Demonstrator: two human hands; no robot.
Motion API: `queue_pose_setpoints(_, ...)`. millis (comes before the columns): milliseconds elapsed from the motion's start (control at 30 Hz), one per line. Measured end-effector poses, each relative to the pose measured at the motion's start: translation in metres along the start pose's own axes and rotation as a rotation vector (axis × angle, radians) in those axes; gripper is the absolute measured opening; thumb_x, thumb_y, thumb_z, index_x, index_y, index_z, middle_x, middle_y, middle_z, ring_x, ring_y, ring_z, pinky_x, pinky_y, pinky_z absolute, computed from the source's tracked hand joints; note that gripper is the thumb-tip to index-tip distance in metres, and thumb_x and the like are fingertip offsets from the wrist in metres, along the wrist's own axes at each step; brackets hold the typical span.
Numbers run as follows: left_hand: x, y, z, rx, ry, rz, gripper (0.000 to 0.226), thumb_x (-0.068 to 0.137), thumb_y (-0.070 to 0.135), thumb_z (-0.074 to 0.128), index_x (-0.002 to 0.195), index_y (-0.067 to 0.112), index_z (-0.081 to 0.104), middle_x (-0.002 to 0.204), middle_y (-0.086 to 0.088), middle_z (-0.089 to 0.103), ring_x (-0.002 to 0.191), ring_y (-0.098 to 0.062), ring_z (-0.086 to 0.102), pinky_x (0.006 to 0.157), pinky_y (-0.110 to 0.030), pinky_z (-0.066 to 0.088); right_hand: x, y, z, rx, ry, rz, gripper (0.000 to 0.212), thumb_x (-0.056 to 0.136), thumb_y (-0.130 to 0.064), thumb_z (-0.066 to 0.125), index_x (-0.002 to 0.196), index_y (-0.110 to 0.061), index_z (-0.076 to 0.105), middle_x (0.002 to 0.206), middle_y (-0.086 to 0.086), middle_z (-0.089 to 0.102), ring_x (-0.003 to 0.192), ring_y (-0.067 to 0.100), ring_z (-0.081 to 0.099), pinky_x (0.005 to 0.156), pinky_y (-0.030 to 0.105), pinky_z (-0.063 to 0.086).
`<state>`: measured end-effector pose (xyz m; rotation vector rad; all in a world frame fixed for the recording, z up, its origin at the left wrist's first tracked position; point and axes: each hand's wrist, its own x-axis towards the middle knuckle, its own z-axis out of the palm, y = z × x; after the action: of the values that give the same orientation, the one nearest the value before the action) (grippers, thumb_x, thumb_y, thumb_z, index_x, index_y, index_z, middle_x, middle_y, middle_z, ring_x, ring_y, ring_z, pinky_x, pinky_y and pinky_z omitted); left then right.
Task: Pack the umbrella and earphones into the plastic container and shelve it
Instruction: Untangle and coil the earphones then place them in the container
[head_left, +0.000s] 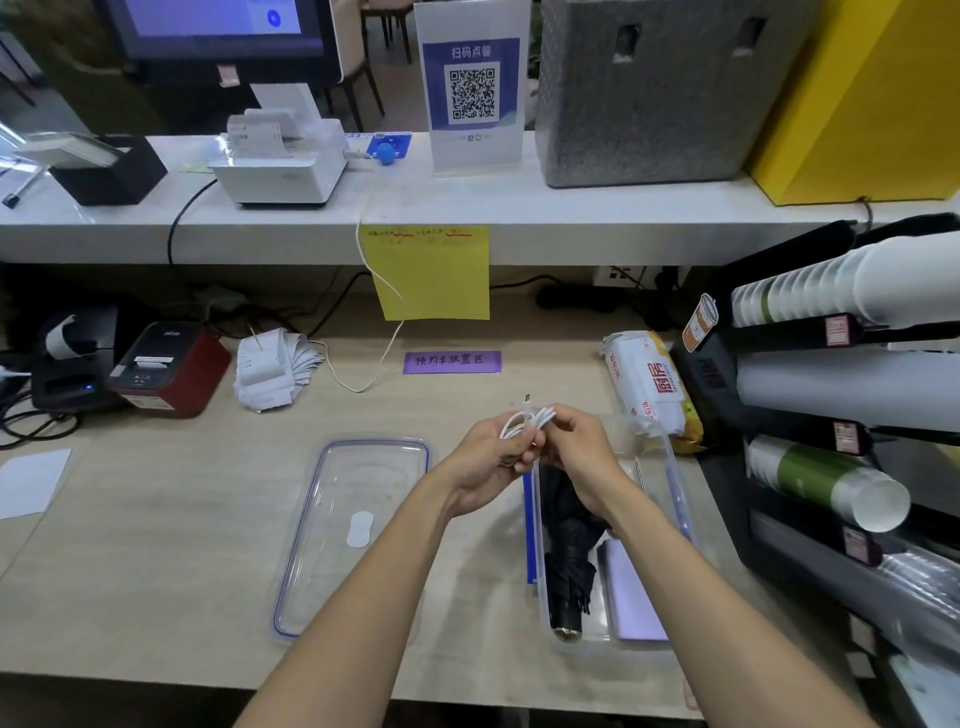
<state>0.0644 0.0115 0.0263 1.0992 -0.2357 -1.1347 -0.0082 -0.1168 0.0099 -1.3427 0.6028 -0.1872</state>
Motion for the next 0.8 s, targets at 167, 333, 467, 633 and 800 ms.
queue_pose_setpoints(167, -0.001, -0.001, -0.004, -0.061, 0.021, 0.012, 0.032, 0.099, 0.008, 0.059, 0.131, 0.013, 0.064, 0.082, -0.003, 0.062, 0.063, -0.008, 0.051, 0.057, -0.018, 0.045, -0.002, 0.0, -0.002, -0.044, -0.031, 0.01, 0.019, 0.093, -0.008, 0.06, 0.083, -0.006, 0.076, 0.073, 0.012, 0.066, 0.071, 0.025, 0.056, 0.066, 0.034, 0.048)
queue_pose_setpoints(333, 0.0, -0.003, -0.003, -0.01, 0.138, 0.08, 0.024, 0.1, 0.01, 0.059, 0.123, 0.011, 0.068, 0.082, -0.002, 0.061, 0.061, -0.008, 0.049, 0.056, -0.018, 0.043, -0.003, -0.002, 0.0, -0.104, -0.026, -0.021, 0.024, 0.093, -0.01, 0.06, 0.078, -0.014, 0.079, 0.07, 0.007, 0.069, 0.063, 0.012, 0.054, 0.057, 0.022, 0.047)
queue_pose_setpoints(467, -0.001, 0.001, -0.001, 0.005, 0.193, 0.059, 0.025, 0.099, 0.011, 0.054, 0.121, 0.007, 0.066, 0.078, -0.001, 0.059, 0.057, -0.009, 0.045, 0.053, -0.02, 0.036, -0.004, 0.0, 0.001, -0.125, 0.003, -0.04, 0.027, 0.094, -0.012, 0.06, 0.076, -0.02, 0.078, 0.074, 0.004, 0.07, 0.062, 0.01, 0.058, 0.06, 0.024, 0.05)
queue_pose_setpoints(633, -0.002, 0.004, 0.001, -0.17, 0.151, 0.02, 0.046, 0.106, 0.041, 0.035, 0.116, 0.007, 0.065, 0.071, -0.003, 0.051, 0.055, -0.011, 0.039, 0.049, -0.022, 0.031, -0.008, -0.002, 0.005, -0.11, 0.012, -0.044, 0.028, 0.096, -0.014, 0.06, 0.081, -0.028, 0.079, 0.085, 0.006, 0.077, 0.064, 0.008, 0.059, 0.062, 0.025, 0.051)
queue_pose_setpoints(800, -0.004, 0.002, 0.0, -0.104, 0.147, 0.077, 0.033, 0.105, 0.021, 0.04, 0.114, 0.003, 0.067, 0.078, -0.007, 0.056, 0.056, -0.012, 0.041, 0.05, -0.023, 0.031, -0.011, -0.007, 0.008, -0.068, -0.007, -0.061, 0.028, 0.098, -0.01, 0.057, 0.085, -0.021, 0.079, 0.077, -0.002, 0.073, 0.066, 0.006, 0.06, 0.06, 0.018, 0.05)
